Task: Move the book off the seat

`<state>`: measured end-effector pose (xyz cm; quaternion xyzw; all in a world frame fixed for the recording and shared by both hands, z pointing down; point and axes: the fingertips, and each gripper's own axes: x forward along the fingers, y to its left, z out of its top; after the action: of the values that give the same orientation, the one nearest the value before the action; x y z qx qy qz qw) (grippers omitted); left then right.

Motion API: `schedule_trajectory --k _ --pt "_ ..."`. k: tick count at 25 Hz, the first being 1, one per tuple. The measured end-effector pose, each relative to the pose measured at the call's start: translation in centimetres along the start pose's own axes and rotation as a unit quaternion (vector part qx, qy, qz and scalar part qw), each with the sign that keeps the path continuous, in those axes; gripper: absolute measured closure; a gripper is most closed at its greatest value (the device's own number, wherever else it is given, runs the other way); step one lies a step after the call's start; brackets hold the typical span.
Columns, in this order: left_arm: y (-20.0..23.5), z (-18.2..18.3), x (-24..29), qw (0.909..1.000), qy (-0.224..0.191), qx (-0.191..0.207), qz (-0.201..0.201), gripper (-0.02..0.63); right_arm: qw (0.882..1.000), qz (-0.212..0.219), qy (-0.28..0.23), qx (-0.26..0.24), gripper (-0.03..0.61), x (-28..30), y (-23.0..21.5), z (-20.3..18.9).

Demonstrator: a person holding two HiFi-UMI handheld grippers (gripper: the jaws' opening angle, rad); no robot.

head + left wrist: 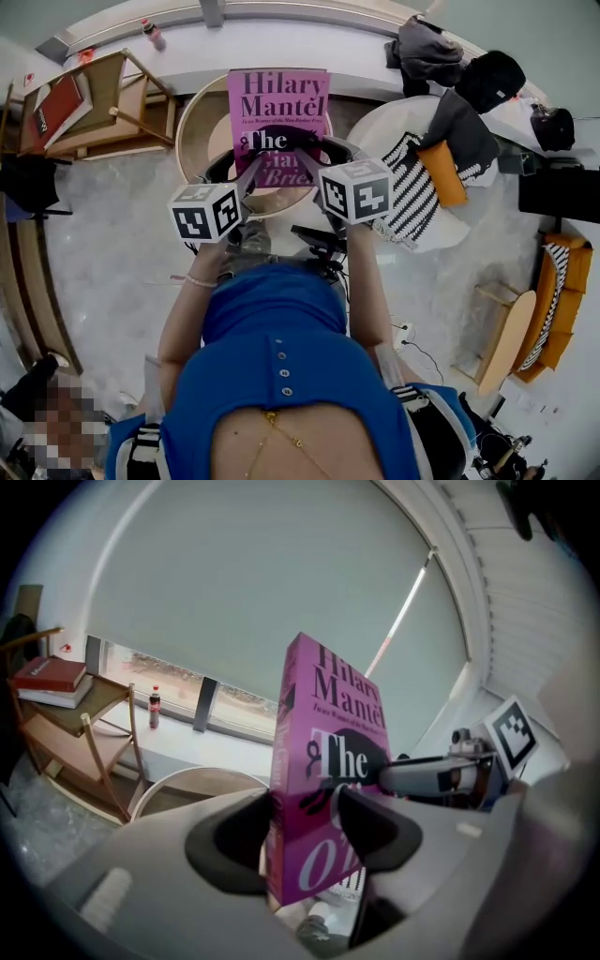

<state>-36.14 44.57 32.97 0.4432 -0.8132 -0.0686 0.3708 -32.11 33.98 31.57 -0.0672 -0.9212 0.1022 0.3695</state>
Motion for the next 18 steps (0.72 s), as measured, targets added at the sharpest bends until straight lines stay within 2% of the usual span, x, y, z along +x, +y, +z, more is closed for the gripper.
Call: schedule_trajectory --k 5,12,18 --pt "4.9 0.8 -2.1 0.9995 -0.011 -0.028 0.008 0.387 1.0 0.011 0.017 -0.016 0.399 3.5 3.9 1.9" --pt "5.5 1.7 -3.7 0.998 -0.026 -0.053 0.023 0.387 0.998 0.031 0.027 -0.037 0.399 3.9 5.3 3.5" --pt "5.1 1.9 -2.9 0.9969 -0.031 -0.064 0.033 0.388 0.998 0.044 0.032 -0.043 0.399 4.0 4.2 3.9"
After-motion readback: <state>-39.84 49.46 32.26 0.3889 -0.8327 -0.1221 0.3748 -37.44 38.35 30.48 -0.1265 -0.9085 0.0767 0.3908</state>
